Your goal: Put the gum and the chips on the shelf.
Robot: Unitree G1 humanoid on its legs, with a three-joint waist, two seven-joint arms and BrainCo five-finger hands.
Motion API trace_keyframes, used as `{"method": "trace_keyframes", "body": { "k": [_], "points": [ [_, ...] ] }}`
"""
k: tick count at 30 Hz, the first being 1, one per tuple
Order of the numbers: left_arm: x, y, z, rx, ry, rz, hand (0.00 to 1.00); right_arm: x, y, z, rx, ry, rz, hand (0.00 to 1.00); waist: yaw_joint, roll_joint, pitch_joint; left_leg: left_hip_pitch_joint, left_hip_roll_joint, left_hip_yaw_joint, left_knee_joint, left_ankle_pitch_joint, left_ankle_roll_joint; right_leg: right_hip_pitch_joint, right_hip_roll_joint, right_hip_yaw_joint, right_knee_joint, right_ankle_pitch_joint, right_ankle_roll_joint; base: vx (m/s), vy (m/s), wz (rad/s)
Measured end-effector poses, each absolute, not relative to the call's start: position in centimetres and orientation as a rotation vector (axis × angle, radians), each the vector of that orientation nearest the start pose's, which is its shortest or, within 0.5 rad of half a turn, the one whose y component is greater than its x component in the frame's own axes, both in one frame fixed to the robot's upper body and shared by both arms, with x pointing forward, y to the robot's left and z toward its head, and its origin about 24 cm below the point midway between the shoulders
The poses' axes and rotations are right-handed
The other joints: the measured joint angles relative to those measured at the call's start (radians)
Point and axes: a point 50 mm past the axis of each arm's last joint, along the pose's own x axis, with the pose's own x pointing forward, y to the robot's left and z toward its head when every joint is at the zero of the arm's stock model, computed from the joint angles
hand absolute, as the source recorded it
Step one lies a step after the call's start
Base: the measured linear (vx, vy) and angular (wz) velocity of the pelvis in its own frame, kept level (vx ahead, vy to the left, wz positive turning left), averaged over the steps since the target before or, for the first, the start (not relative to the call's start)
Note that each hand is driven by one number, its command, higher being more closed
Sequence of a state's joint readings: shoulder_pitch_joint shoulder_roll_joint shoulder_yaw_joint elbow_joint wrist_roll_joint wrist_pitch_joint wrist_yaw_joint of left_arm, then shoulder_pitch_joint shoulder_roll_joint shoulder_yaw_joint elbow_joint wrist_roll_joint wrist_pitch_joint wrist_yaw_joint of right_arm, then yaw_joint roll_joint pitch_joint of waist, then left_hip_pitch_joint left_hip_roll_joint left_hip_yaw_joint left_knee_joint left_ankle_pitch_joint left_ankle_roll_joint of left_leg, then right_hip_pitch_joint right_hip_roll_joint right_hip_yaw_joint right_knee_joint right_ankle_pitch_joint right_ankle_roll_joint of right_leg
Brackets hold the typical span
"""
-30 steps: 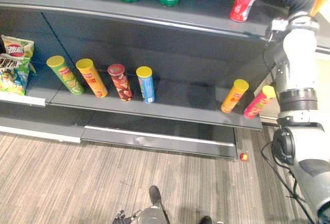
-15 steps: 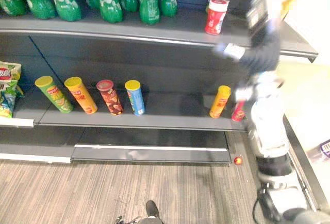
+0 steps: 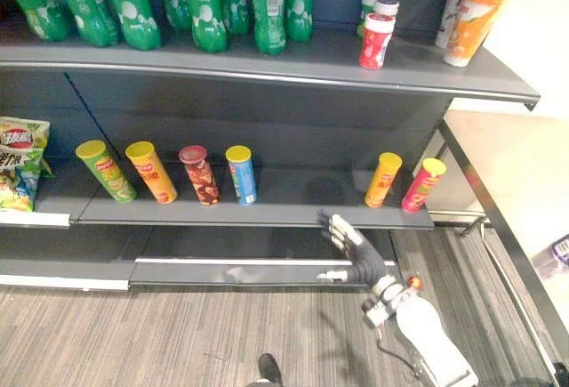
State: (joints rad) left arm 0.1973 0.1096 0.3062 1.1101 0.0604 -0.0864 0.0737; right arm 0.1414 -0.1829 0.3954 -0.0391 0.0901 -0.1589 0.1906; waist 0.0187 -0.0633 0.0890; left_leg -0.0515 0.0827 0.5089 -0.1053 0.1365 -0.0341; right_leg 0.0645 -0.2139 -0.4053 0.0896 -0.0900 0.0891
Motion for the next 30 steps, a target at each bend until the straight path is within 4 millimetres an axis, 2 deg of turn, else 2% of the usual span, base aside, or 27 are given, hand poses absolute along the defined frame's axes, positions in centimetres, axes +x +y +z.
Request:
{"method": "trace_keyframes", "body": {
  "k": [3,6,7,8,11,12,13,14,15,16,18,22,24,25,26,27,30],
  "points": [
    [3.2,23.0,-16.6,0.028,1.205,0.419,0.0,19.5,-9.8,-0.6,-0.099,0.127,0.508,0.0,-0.004,0.006,0.0,-0.004,-0.005,0.002,0.0,-0.002,0.002,-0.005,-0.006,0.001,0.0,0.0,0.0,0.0,0.076,-0.01],
    [3.0,22.8,-16.6,0.023,1.21,0.418,0.0,18.5,-12.0,-4.2,-0.167,0.29,0.383,0.0,-0.007,0.014,-0.005,-0.006,-0.012,0.002,0.0,-0.004,0.005,-0.007,-0.012,0.001,0.001,0.0,0.0,0.0,0.078,0.03],
    [2.9,22.7,-16.7,0.02,1.214,0.42,0.0,17.6,-13.5,-6.5,-0.177,0.407,0.304,0.0,-0.014,0.021,-0.007,-0.006,-0.018,0.001,0.0,-0.012,0.002,-0.007,-0.017,0.001,0.001,0.0,0.0,0.0,0.097,0.01],
    [2.9,22.6,-16.7,0.019,1.215,0.42,0.0,17.1,-14.2,-7.5,-0.183,0.456,0.27,0.0,-0.016,0.025,-0.007,-0.006,-0.021,0.002,0.0,-0.015,0.001,-0.008,-0.019,0.001,0.001,0.0,0.0,0.0,0.083,-0.03],
    [3.0,22.1,-16.8,0.008,1.217,0.414,0.0,13.9,-17.7,-11.3,-0.219,0.695,0.112,0.0,-0.021,0.044,-0.008,-0.007,-0.03,0.006,0.0,-0.027,0.0,-0.009,-0.028,0.003,-0.005,0.0,0.0,0.0,0.099,-0.06],
    [3.1,22.2,-16.8,0.01,1.216,0.416,0.0,11.9,-18.4,-12.7,-0.208,0.797,0.057,0.0,-0.03,0.023,-0.01,-0.011,-0.043,0.016,0.009,-0.035,0.01,-0.014,-0.051,0.011,-0.023,-0.001,-0.003,0.03,0.115,-0.18],
    [3.0,22.3,-16.8,0.013,1.218,0.419,0.0,11.0,-19.0,-13.3,-0.199,0.845,0.018,0.0,-0.019,0.025,-0.01,-0.003,-0.049,0.013,0.012,-0.01,0.042,-0.022,-0.057,0.016,-0.021,-0.001,-0.003,0.09,0.09,-0.52],
    [2.2,21.5,-17.0,-0.009,1.247,0.415,0.0,9.8,-20.5,-14.0,-0.178,0.912,-0.076,0.0,-0.014,0.06,-0.008,0.019,-0.046,-0.01,0.001,-0.028,0.058,-0.02,-0.044,0.023,-0.02,0.003,0.003,0.08,0.064,-0.62],
    [1.7,21.5,-17.1,-0.008,1.264,0.417,0.0,8.9,-21.3,-14.5,-0.157,0.959,-0.144,0.0,-0.026,0.057,-0.009,0.024,-0.047,0.002,0.0,-0.034,0.052,-0.019,-0.048,0.028,-0.029,0.004,0.005,0.06,0.062,-0.53],
    [1.8,21.6,-17.1,-0.004,1.262,0.414,0.0,8.2,-21.5,-14.8,-0.148,0.988,-0.171,0.0,-0.028,0.058,-0.01,0.026,-0.048,0.006,0.0,-0.036,0.054,-0.016,-0.049,0.028,-0.037,0.005,0.005,0.0,0.083,-0.18],
    [2.4,21.9,-17.0,0.006,1.245,0.41,0.0,5.6,-21.7,-15.9,-0.098,1.101,-0.251,0.0,-0.037,0.053,-0.008,0.032,-0.052,0.004,0.0,-0.037,0.054,-0.005,-0.049,0.027,-0.043,0.004,0.005,-0.01,0.072,0.0],
    [2.5,21.8,-17.0,0.006,1.244,0.405,0.0,4.5,-21.9,-16.2,-0.051,1.137,-0.339,0.0,-0.039,0.055,-0.007,0.034,-0.055,0.006,0.0,-0.043,0.057,-0.001,-0.05,0.027,-0.05,0.004,0.006,-0.02,0.058,0.0],
    [2.5,21.8,-17.0,0.0,1.242,0.408,0.0,3.9,-22.2,-16.4,-0.027,1.158,-0.376,0.0,-0.04,0.043,-0.003,0.032,-0.065,0.006,0.0,-0.061,0.038,0.0,-0.056,0.03,-0.058,0.004,0.005,0.0,0.088,-0.07],
    [2.2,22.2,-16.9,0.001,1.248,0.423,0.0,3.1,-21.9,-16.6,0.009,1.181,-0.411,0.0,-0.032,0.03,-0.004,0.064,-0.083,0.022,0.005,-0.05,0.062,-0.005,-0.083,0.056,-0.063,0.004,0.006,0.1,0.111,-0.52],
    [1.4,21.6,-17.1,-0.015,1.279,0.417,0.0,2.9,-22.3,-16.5,0.047,1.177,-0.467,0.0,-0.04,0.044,0.002,0.084,-0.084,0.032,-0.001,-0.085,0.06,-0.009,-0.082,0.073,-0.056,0.004,0.004,0.11,0.116,-0.67],
    [1.5,21.6,-17.1,-0.014,1.279,0.417,0.0,2.7,-22.2,-16.6,0.075,1.178,-0.494,0.0,-0.042,0.045,0.004,0.091,-0.085,0.04,-0.001,-0.091,0.062,-0.009,-0.086,0.078,-0.053,0.002,0.001,0.07,0.083,-0.65],
    [2.1,22.1,-17.0,0.004,1.263,0.41,0.0,1.9,-21.9,-16.8,0.148,1.2,-0.558,0.0,-0.044,0.032,0.018,0.113,-0.091,0.111,-0.001,-0.106,0.068,-0.047,-0.095,0.145,-0.024,-0.002,-0.004,-0.01,0.076,-0.65]
  ]
}}
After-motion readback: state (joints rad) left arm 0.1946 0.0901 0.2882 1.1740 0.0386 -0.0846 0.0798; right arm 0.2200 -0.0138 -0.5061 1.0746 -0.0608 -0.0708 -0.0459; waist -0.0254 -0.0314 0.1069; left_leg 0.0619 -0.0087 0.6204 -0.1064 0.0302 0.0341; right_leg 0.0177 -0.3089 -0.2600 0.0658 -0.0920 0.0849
